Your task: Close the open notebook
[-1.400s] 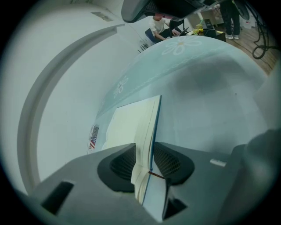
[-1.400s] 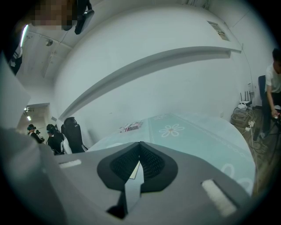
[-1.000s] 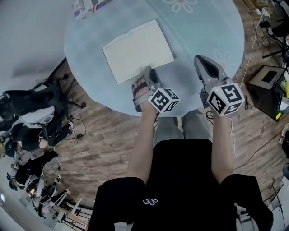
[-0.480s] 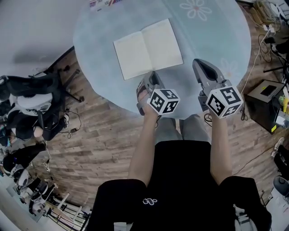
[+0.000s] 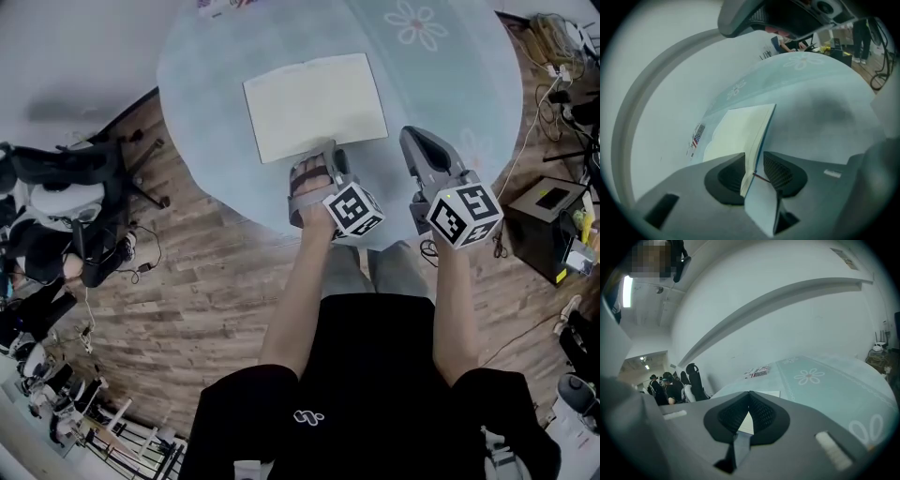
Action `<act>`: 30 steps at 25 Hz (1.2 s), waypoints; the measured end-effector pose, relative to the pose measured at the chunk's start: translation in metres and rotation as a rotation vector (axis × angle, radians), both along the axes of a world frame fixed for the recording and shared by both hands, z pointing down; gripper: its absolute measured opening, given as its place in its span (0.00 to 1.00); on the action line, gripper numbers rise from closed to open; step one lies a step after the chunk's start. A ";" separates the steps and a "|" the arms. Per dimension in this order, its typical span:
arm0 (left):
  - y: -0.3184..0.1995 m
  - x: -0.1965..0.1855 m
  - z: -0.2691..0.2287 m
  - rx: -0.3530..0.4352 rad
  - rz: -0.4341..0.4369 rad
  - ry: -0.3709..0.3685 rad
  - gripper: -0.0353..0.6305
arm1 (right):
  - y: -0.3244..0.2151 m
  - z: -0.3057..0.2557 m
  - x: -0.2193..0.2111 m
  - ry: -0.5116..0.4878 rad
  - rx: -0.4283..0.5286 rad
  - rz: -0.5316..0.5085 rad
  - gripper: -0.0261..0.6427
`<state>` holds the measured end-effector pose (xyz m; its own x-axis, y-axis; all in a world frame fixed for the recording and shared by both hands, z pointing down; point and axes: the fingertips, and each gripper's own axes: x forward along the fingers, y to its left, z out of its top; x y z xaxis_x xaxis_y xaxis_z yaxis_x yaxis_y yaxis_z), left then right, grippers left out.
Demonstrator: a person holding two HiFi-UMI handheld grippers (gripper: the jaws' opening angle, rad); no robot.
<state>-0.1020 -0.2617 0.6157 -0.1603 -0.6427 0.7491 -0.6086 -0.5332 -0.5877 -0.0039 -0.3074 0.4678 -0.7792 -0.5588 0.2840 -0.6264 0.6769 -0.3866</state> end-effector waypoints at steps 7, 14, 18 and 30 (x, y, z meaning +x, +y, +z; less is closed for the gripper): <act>-0.011 -0.001 0.009 -0.004 0.025 -0.048 0.23 | -0.002 0.005 0.014 0.003 -0.014 0.035 0.06; -0.008 0.002 0.001 0.019 -0.139 0.109 0.11 | -0.003 0.004 0.027 0.006 -0.012 0.053 0.06; -0.014 -0.011 -0.011 0.096 -0.268 0.255 0.08 | -0.003 0.007 0.023 0.009 -0.019 0.047 0.06; 0.003 -0.059 -0.018 0.166 -0.777 0.848 0.07 | -0.002 0.009 0.006 0.015 -0.025 0.019 0.06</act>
<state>-0.1608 -0.2586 0.5977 -0.0419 -0.6917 0.7209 -0.9696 0.2023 0.1377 0.0025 -0.3093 0.4764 -0.7640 -0.5661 0.3096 -0.6449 0.6548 -0.3942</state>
